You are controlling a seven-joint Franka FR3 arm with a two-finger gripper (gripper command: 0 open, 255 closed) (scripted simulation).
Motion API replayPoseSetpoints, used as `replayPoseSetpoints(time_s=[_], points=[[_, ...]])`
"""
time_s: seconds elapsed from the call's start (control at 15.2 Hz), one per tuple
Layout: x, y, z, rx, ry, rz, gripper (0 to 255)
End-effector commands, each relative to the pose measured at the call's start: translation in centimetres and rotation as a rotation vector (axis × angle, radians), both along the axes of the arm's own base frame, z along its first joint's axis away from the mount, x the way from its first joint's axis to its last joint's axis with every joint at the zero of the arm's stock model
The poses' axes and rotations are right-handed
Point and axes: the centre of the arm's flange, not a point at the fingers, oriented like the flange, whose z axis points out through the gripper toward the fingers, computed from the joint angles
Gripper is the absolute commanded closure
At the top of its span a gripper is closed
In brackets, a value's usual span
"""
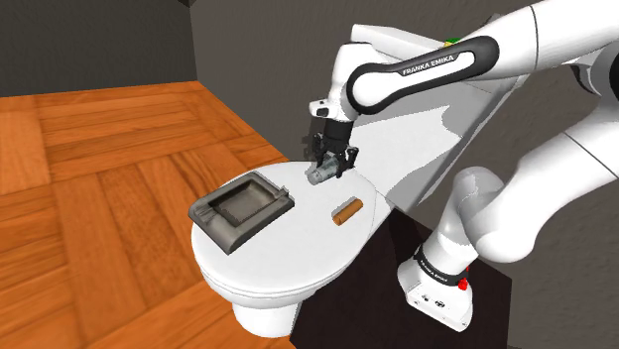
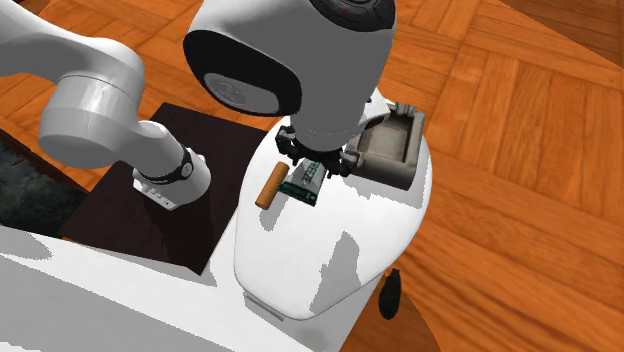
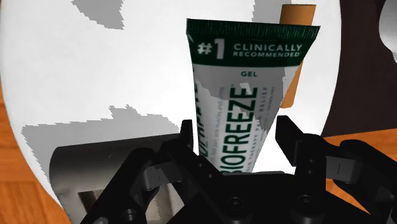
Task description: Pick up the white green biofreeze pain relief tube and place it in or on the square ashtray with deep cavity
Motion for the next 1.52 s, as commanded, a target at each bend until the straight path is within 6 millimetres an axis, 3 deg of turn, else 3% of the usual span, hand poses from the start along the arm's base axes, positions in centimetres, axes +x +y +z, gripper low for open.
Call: replayPoseSetpoints(time_s=[0.0, 1.12, 1.45], points=[[1.4, 2.3, 0.2, 0.001, 0.000, 0.000, 255], [13.3, 21.3, 0.5, 0.001, 0.000, 0.000, 255], [13.3, 21.3, -2.1, 0.001, 0.000, 0.000, 255]])
